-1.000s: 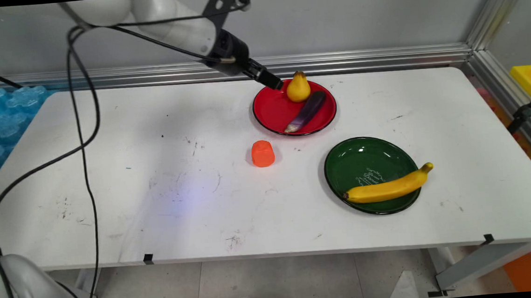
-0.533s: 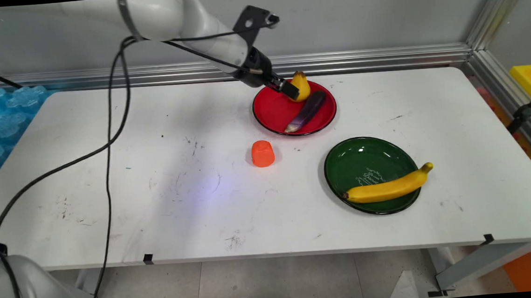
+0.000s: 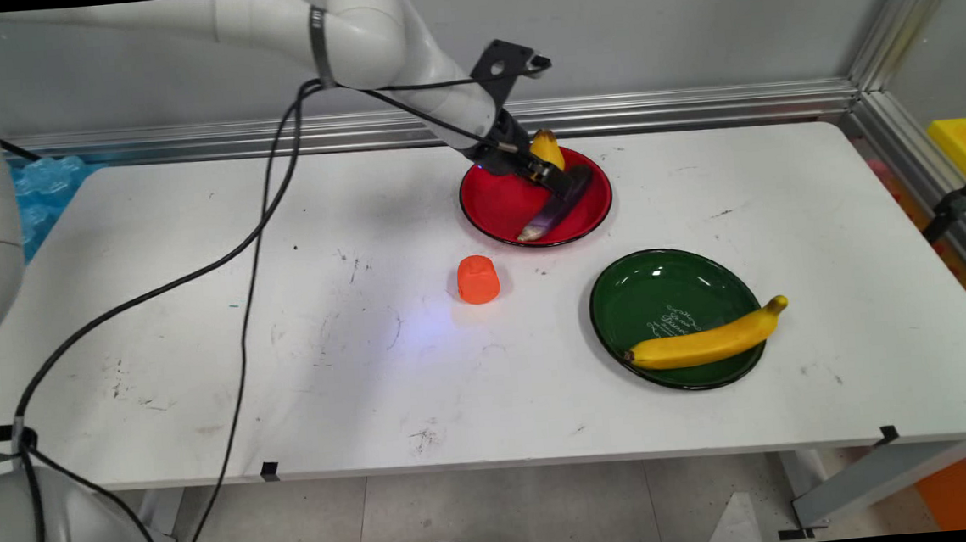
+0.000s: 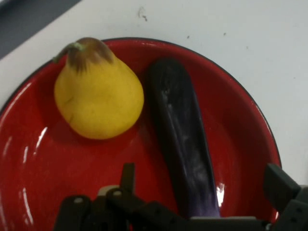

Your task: Pick up the eggplant from the red plate

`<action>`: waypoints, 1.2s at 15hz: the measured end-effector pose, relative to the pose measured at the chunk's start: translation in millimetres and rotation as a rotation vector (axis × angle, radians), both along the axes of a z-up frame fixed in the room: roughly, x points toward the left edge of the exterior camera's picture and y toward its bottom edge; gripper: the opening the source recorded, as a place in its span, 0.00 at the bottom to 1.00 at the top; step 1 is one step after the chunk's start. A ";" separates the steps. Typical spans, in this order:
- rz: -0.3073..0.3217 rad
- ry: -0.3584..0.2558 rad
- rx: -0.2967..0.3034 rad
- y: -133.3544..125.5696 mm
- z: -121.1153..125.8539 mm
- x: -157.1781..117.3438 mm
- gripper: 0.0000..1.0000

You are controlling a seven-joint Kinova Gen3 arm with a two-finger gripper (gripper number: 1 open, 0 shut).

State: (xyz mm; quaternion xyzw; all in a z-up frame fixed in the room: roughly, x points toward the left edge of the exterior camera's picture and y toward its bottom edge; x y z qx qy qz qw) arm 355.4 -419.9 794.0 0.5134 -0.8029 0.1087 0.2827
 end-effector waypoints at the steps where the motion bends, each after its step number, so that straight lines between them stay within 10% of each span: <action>1: -0.004 0.000 0.009 -3.8 -3.2 -3.4 1.00; 14: -0.043 -0.011 0.100 -35.0 -31.2 -30.6 1.00; 15: -0.044 -0.015 0.100 -36.7 -31.9 -31.3 0.00; 18: -0.049 -0.032 0.095 -40.2 -32.1 -31.5 0.00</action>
